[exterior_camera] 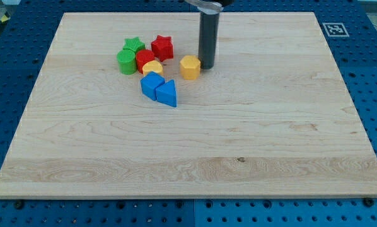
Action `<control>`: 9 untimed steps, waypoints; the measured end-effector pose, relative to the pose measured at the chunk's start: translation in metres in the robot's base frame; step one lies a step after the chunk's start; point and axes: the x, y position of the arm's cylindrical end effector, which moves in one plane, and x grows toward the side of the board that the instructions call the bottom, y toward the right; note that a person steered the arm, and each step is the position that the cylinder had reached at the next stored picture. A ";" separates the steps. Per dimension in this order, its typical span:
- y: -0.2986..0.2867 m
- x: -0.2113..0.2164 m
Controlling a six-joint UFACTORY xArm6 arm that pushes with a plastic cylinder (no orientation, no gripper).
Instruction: Push the yellow hexagon into the red star
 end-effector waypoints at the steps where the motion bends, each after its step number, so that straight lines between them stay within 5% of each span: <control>1: 0.003 -0.004; 2: 0.042 0.019; 4: -0.020 0.022; 9: -0.043 0.010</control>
